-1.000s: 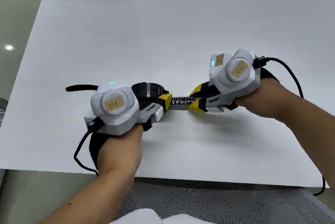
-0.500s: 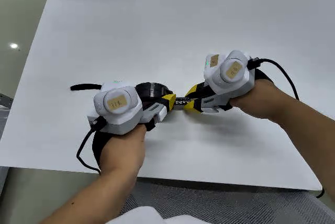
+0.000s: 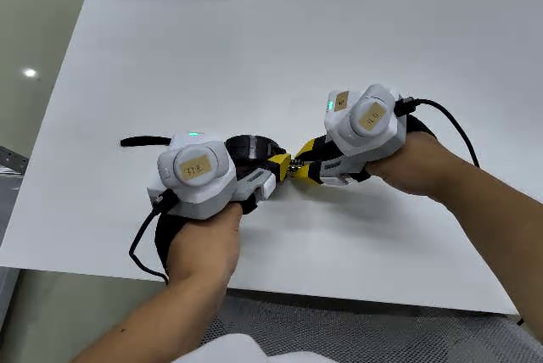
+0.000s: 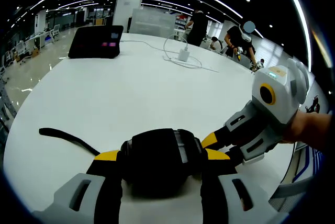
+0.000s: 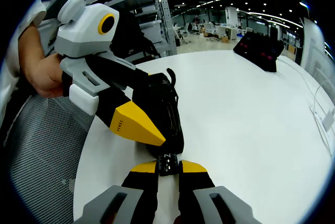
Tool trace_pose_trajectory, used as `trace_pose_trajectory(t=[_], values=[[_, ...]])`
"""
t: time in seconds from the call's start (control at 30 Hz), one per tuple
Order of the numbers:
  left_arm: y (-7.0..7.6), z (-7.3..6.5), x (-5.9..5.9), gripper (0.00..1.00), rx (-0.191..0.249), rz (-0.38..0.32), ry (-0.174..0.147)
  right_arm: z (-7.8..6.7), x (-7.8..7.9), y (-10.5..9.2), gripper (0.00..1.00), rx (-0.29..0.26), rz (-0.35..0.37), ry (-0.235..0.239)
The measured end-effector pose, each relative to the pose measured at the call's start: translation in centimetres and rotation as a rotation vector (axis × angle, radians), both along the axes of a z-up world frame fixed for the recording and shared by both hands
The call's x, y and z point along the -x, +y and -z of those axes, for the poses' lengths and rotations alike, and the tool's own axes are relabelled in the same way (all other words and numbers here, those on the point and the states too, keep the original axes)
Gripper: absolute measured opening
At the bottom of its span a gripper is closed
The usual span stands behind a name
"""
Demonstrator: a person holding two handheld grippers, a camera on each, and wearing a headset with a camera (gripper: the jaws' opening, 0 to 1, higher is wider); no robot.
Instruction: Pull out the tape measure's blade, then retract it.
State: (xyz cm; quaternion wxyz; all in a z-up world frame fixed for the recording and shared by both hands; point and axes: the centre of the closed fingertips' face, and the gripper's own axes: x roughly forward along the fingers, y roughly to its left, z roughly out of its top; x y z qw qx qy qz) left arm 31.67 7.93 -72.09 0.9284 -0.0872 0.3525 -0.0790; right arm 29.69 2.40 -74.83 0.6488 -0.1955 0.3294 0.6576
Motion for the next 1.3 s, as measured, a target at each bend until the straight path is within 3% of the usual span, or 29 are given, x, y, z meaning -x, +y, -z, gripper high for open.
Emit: trace_pose_trajectory(t=[0.73, 1.07, 1.3], values=[[0.03, -0.05, -0.08, 0.59, 0.017, -0.001, -0.009, 0.31, -0.07, -0.37, 0.15, 0.007, 0.009, -0.002], [-0.02, -0.03, -0.13, 0.60, 0.025, 0.012, -0.004, -0.19, 0.09, -0.53, 0.19, -0.007, 0.033, 0.009], [-0.07, -0.30, -0.33, 0.60, 0.013, 0.019, -0.016, -0.22, 0.08, -0.55, 0.19, -0.009, 0.036, 0.015]])
